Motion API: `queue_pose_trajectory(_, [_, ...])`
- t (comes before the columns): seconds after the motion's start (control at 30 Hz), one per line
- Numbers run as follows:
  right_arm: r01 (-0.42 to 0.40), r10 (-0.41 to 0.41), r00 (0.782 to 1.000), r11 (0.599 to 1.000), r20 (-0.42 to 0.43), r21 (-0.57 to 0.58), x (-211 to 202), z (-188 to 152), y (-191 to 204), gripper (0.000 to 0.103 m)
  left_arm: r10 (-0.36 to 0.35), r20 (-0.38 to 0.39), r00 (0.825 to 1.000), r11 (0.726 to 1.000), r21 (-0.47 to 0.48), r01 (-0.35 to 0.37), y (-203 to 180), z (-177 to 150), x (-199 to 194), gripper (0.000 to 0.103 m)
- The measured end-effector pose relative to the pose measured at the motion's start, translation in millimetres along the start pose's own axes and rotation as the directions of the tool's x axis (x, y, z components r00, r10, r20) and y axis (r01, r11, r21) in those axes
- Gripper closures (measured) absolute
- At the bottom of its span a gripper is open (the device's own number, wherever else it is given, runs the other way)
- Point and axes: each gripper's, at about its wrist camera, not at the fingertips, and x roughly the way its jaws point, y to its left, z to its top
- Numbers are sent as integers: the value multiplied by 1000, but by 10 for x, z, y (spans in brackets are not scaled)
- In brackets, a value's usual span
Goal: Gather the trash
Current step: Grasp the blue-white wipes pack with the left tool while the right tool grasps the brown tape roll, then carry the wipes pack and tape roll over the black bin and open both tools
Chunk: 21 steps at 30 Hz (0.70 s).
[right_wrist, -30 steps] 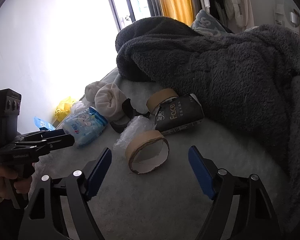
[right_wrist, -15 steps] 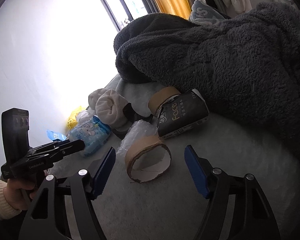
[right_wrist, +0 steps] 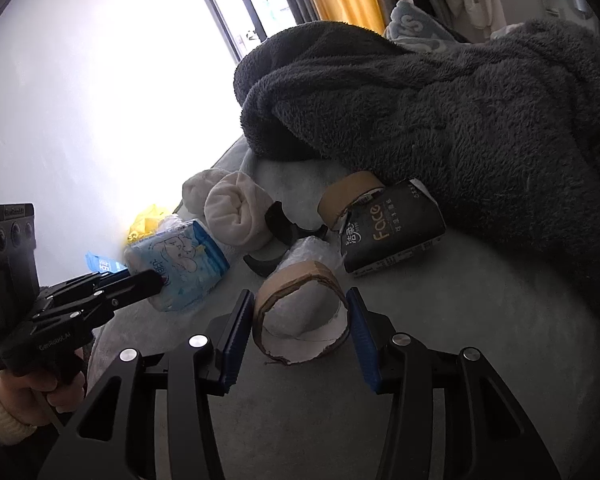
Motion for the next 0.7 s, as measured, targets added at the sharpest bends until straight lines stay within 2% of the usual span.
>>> queue_pose_trajectory(0.27, [79,-80,996,997,41,21,-273,45,127,55,-13,10,1000,1000,20,13,4,38,-143,91])
queue_pose_trajectory(0.53, [88,-88,990,996,106,5,-456,243,491,55,-20,70,997,998,58,16,29,92,-473,91])
queue_pose_trajectory(0.7, [78,-77,989,997,126,-2,-455,385,778,55,9,104,995,997,81,-18,161,124,-685,91])
